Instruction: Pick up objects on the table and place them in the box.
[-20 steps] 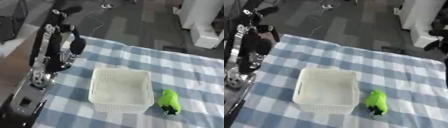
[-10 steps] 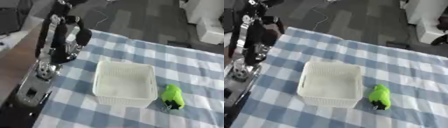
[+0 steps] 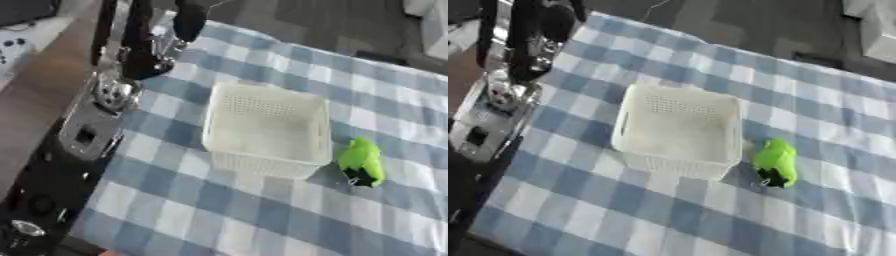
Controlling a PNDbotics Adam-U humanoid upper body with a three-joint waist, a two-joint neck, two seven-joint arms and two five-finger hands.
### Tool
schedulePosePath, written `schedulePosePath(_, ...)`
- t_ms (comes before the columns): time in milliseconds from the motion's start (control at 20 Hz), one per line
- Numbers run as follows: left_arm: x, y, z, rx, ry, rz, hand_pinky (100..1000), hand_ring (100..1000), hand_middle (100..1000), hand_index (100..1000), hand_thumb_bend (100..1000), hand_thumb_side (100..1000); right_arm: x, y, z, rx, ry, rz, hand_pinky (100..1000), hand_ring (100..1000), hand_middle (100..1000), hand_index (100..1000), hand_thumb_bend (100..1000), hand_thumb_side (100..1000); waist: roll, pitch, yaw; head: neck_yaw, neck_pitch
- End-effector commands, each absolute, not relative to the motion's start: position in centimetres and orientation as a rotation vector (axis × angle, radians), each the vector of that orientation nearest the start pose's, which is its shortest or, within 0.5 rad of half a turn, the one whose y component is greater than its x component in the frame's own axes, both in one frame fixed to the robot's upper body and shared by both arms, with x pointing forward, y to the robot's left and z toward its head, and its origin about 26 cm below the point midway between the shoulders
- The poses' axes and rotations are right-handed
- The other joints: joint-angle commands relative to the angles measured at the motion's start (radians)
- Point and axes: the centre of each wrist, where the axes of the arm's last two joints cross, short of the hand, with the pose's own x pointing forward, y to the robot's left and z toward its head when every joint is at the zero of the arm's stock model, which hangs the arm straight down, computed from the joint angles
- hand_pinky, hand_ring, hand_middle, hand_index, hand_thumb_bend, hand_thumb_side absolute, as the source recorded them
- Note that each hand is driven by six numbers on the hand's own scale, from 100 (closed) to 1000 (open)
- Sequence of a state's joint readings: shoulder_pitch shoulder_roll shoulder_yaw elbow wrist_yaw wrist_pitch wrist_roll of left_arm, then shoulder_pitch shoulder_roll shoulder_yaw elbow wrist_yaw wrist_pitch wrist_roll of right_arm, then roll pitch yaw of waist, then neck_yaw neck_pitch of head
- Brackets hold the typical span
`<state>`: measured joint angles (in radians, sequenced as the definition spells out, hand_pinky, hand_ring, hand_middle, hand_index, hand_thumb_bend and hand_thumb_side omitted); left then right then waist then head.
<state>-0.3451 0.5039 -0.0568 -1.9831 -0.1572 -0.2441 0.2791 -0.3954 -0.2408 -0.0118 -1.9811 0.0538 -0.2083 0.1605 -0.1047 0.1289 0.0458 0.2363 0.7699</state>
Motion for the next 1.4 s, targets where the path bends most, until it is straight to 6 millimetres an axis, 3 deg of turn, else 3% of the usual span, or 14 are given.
schedulePosePath(50, 30.1, 27.2, 22.9, -0.645, 3.485, 0.574, 264, 844, 943, 1000, 523, 753, 31.2, -25.1, 22.5, -0.235, -2.526, 0.714, 577, 742, 797, 893, 100, 769, 0.008, -0.012, 0.001, -0.020, 0.000)
schedulePosePath(200, 30.0, 27.2, 22.7, -0.649, 3.487, 0.580, 258, 844, 944, 1000, 524, 753, 32.5, -25.8, 22.2, -0.359, -2.475, 0.847, 588, 745, 800, 888, 100, 781, 0.009, -0.012, 0.001, -0.029, 0.000)
schedulePosePath(350, 30.0, 27.1, 22.5, -0.640, 3.496, 0.583, 245, 844, 944, 1000, 525, 753, 34.1, -26.5, 21.5, -0.466, -2.398, 0.980, 625, 755, 805, 878, 164, 839, 0.010, -0.010, 0.001, -0.042, 0.000)
schedulePosePath(700, 30.0, 27.1, 22.2, -0.643, 3.503, 0.593, 235, 844, 945, 1000, 525, 753, 37.0, -27.3, 19.7, -0.575, -2.286, 1.190, 650, 760, 814, 873, 258, 869, 0.011, -0.007, 0.003, -0.054, 0.000)
schedulePosePath(1000, 30.0, 27.0, 22.3, -0.637, 3.501, 0.592, 241, 844, 945, 1000, 523, 753, 37.9, -28.1, 17.4, -0.597, -2.238, 1.280, 680, 782, 870, 913, 281, 849, 0.009, -0.008, 0.008, -0.054, 0.000)
schedulePosePath(1050, 30.0, 27.0, 22.3, -0.636, 3.500, 0.592, 243, 844, 945, 1000, 523, 753, 38.0, -28.2, 17.1, -0.595, -2.244, 1.276, 708, 797, 884, 932, 321, 855, 0.009, -0.008, 0.009, -0.053, 0.000)
schedulePosePath(1400, 30.0, 27.0, 22.3, -0.635, 3.499, 0.597, 241, 845, 945, 1000, 522, 754, 38.1, -29.9, 14.8, -0.643, -2.183, 1.324, 762, 839, 888, 939, 351, 871, 0.008, -0.008, 0.009, -0.056, 0.000)
